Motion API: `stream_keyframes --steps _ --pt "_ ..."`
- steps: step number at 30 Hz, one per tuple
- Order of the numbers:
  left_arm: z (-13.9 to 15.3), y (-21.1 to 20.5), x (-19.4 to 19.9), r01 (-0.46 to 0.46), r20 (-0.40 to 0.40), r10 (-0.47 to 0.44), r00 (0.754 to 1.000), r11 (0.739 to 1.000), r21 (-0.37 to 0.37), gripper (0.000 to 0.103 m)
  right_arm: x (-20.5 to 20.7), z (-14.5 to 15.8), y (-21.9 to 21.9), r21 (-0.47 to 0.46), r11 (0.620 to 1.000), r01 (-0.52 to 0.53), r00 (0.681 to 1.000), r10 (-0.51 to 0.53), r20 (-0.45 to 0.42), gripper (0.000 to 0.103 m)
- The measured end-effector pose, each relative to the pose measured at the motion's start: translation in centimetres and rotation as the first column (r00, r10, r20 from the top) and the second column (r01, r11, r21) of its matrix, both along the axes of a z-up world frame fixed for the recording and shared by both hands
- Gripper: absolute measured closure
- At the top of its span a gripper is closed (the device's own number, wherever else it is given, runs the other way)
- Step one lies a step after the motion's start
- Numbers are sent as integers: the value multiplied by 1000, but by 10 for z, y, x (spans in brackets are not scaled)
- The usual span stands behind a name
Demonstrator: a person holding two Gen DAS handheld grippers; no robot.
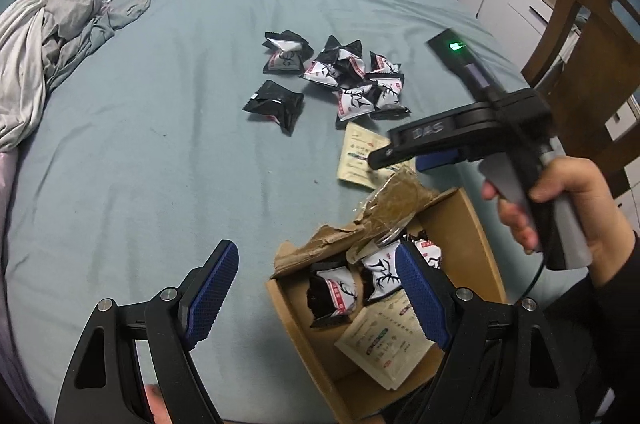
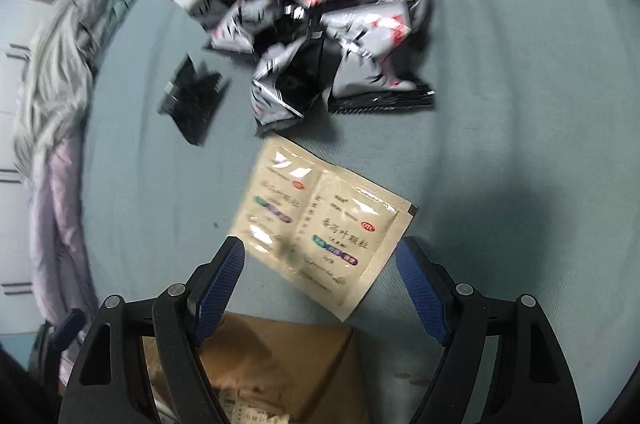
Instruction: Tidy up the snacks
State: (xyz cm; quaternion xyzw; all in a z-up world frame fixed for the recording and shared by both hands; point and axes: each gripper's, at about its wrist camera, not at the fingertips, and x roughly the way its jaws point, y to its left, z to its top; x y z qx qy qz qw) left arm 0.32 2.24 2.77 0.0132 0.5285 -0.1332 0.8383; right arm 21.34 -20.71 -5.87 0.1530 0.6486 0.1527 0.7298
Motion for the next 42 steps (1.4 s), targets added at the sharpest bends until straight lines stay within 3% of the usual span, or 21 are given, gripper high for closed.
stream_keyframes --steps 4,8,11,13,14,18,22,26,32,36,37,38,42 --pt "-1 0 2 -4 -4 4 1000 1000 1 21 11 -4 21 -115 991 -67 997 70 17 25" --pt "-3 1 5 -9 -6 9 1000 1000 3 21 12 -8 49 -262 953 -150 983 172 61 28" --pt "-2 2 7 -18 5 18 1000 1000 10 21 11 -6 55 -308 936 -172 971 213 107 41" --pt "0 6 12 -31 17 31 999 999 12 21 9 -6 54 -329 928 -176 967 226 119 58" --pt "1 8 14 -37 21 37 999 999 10 22 7 -6 50 -356 920 -164 966 223 131 73" --pt "6 19 38 -73 52 73 996 997 -15 22 -2 -1 31 -306 947 -97 970 160 186 96" --pt "0 27 79 -84 50 86 995 995 -51 22 -17 24 3 -175 984 -13 960 62 273 100" --pt "-23 22 124 -61 35 61 998 998 -9 22 -42 47 -4 -109 994 29 936 12 353 102" --pt "-56 -1 169 -22 9 21 1000 1000 3 22 -108 93 -16 -36 995 96 862 -65 503 103" --pt "-86 -11 193 -28 -40 29 999 999 32 22 -148 116 -20 15 996 83 807 -76 586 103" --pt "-92 -13 196 -24 -50 26 998 999 33 25 -159 119 -21 30 997 75 794 -78 602 103" --pt "-98 -14 200 -18 -65 20 998 999 39 36 -171 123 -26 38 997 64 786 -73 614 103" --pt "-102 -8 200 -41 -49 42 998 999 21 52 -200 112 -30 105 994 14 795 -75 602 103"
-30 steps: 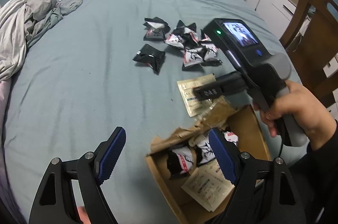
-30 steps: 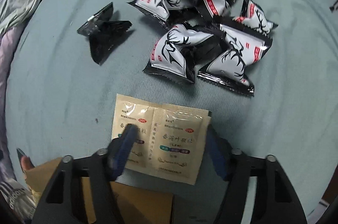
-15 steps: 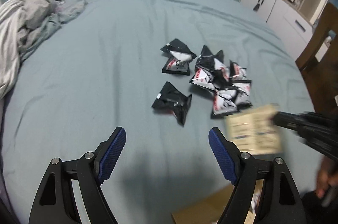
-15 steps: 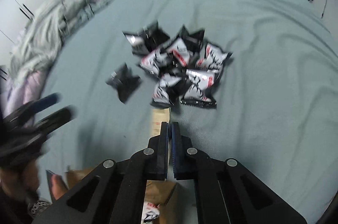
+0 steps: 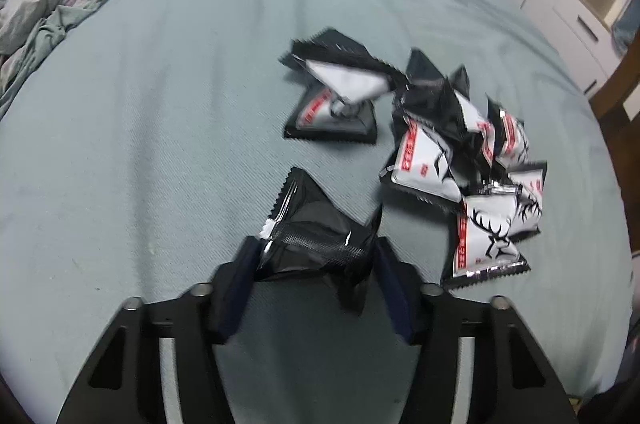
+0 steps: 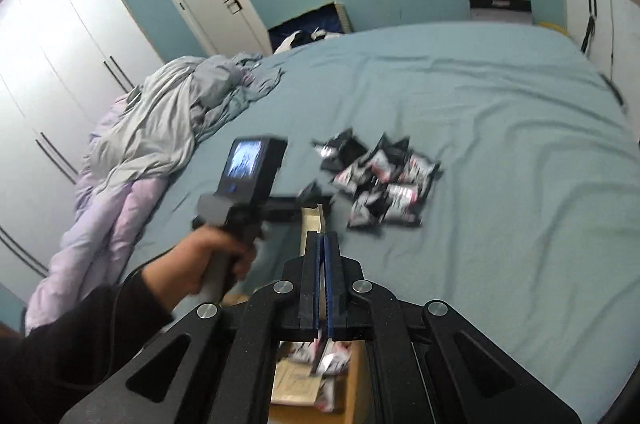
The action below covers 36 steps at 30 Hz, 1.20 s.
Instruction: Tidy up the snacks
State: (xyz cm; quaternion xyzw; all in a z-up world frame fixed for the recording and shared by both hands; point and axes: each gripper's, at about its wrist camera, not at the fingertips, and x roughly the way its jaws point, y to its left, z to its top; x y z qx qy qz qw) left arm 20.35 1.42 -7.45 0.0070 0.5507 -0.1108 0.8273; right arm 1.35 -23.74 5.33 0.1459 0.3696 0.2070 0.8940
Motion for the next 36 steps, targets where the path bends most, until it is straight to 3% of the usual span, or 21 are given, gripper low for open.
stream_keyframes --steps 6,15,21,25,30,33,35,36 --pt "13 15 -15 -63 45 63 997 998 5 55 -22 -24 -14 164 985 -56 998 59 -14 103" --pt "110 35 -89 -75 222 73 972 997 1 55 -47 -34 1 78 993 -88 996 88 2 103" --pt "148 31 -165 22 295 -21 955 1000 0 55 -49 -27 9 55 996 -66 998 65 8 103" --pt "151 20 -205 97 281 -86 956 995 -25 54 -59 -26 16 34 998 -56 998 55 23 103" --pt "141 -9 -248 191 280 -198 939 980 53 52 -62 -27 18 17 999 -46 999 46 18 103" --pt "137 -21 -262 246 274 -253 928 967 59 35 -63 -25 19 15 999 -45 999 45 13 103" --pt "137 -26 -267 263 284 -270 920 963 63 12 -65 -23 23 -4 999 -48 999 48 13 103" --pt "138 -27 -268 262 295 -271 916 963 68 9 -66 -23 25 -15 999 -48 999 48 12 103"
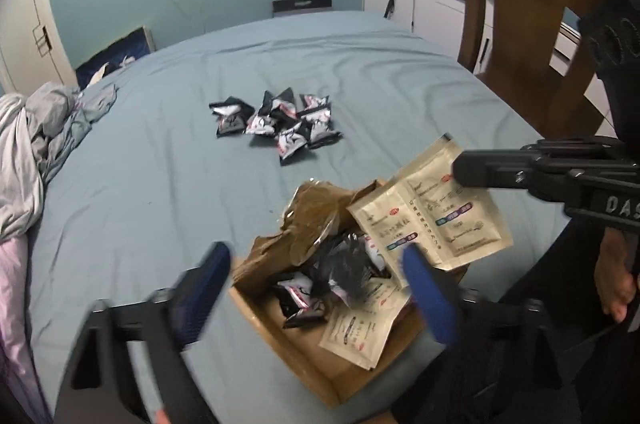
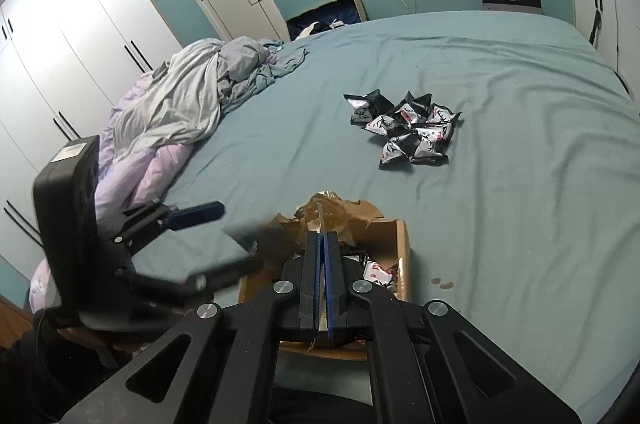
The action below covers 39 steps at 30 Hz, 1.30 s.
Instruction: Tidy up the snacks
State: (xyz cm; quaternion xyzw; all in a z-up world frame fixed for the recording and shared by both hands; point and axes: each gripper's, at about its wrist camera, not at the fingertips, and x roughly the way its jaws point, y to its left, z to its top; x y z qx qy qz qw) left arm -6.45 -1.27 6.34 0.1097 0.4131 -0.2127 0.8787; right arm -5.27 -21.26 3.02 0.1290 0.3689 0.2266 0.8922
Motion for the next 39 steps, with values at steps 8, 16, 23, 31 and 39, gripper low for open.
stream_keyframes --steps 8,16,23,31,39 --pt "-5 16 10 -106 -30 106 994 994 -2 8 -2 1 9 -61 998 -3 1000 2 -12 103" --pt "-5 34 20 -195 -37 194 980 980 -34 8 -3 0 24 -147 989 -11 1000 7 -24 102" --pt "-10 24 18 -174 -24 174 984 984 26 8 2 1 32 -200 980 13 997 -28 -70 90" --pt "-8 18 16 -144 -20 144 989 989 19 8 -24 30 30 -223 963 152 974 -107 198 26" --pt "-7 20 20 -164 -33 164 986 986 -3 8 -32 31 33 -250 953 172 968 -118 220 24"
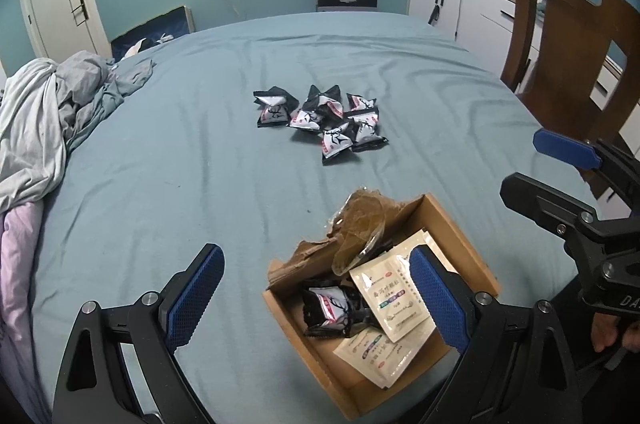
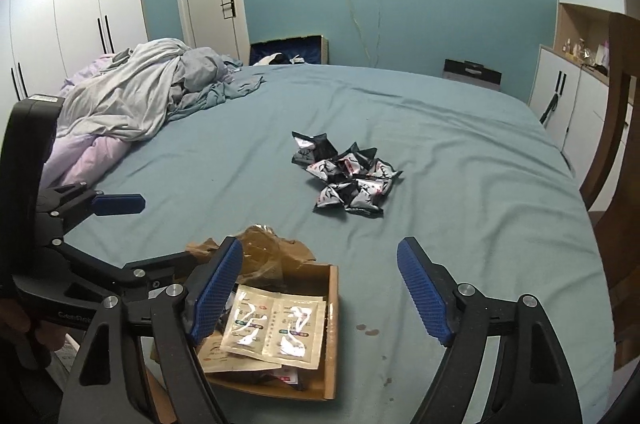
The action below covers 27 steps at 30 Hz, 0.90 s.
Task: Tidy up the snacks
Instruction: 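Open the right gripper and withdraw both grippers from the box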
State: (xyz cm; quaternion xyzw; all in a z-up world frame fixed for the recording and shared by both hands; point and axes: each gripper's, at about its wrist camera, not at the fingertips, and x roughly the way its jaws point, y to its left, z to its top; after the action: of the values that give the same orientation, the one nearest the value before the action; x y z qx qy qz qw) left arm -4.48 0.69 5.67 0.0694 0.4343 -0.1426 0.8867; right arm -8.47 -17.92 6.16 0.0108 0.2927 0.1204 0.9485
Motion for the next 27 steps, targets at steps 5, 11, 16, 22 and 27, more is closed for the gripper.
stream_keyframes --steps 5,11,16,22,27 --pt "-1 1 2 -8 -14 8 1000 1000 -5 8 11 -5 -5 20 1000 -22 999 23 -48 24" --pt "0 -2 2 -1 -6 1 1000 1000 0 8 25 -8 -9 33 999 -10 991 14 -131 24" --pt "-3 -4 4 -5 -22 5 1000 1000 12 8 37 -6 -22 71 996 48 983 -34 -182 24" --pt "-11 0 9 -27 -61 27 998 1000 6 8 55 0 -25 4 997 74 979 -72 -190 24" --pt "-11 1 13 -35 -67 35 997 999 1 8 72 3 -22 -82 992 94 979 -107 -171 24"
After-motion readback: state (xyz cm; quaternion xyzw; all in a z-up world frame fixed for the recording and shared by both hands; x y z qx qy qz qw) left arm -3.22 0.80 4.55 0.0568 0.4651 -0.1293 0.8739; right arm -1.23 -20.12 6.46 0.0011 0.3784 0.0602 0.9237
